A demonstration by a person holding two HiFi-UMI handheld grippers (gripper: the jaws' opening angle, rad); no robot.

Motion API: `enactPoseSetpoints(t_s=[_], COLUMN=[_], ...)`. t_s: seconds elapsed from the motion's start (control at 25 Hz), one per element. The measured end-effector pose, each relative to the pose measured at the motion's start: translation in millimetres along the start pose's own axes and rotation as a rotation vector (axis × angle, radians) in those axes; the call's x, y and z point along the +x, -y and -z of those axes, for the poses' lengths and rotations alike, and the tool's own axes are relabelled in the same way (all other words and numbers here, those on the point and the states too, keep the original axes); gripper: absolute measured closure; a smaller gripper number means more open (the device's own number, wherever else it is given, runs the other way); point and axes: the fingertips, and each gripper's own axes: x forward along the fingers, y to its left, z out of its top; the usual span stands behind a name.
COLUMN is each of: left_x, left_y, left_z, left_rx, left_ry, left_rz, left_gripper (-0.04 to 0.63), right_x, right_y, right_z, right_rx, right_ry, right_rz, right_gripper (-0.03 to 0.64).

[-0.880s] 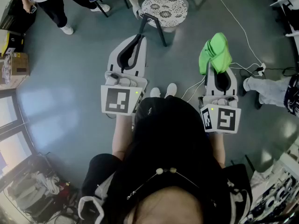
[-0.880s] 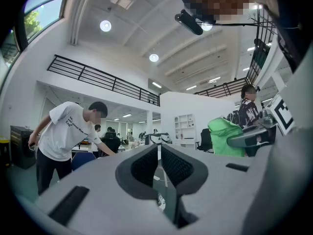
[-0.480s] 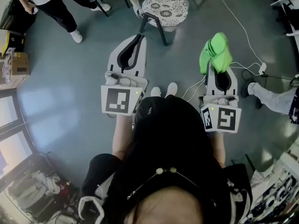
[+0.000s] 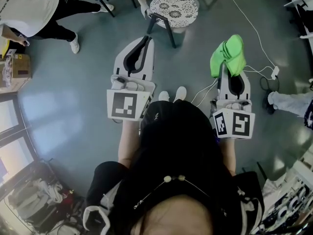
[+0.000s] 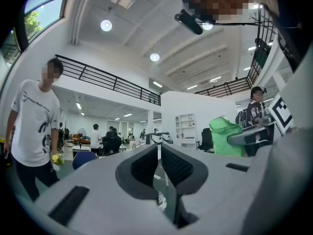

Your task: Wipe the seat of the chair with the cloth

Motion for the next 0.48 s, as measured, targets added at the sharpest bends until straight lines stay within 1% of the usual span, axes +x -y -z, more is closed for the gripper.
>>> enactPoseSetpoints(t_s=[0.2,0.48], left_x=[-8,-18], left_y=[-7,-18], left_z=[1,14], left_rx=[0.001,-0.005], left_ry=[0.004,-0.016], left_rz=[0.005,0.007], left_gripper=[0.571,0.571], right_x=[1,5], right_y=[-13,-30], right_z=[2,12], right_rx=[-0.008,-0.001], right_ry=[0.004,-0.011], right_rz=[-0.001,-0.013], right_gripper=[0.572,0.572])
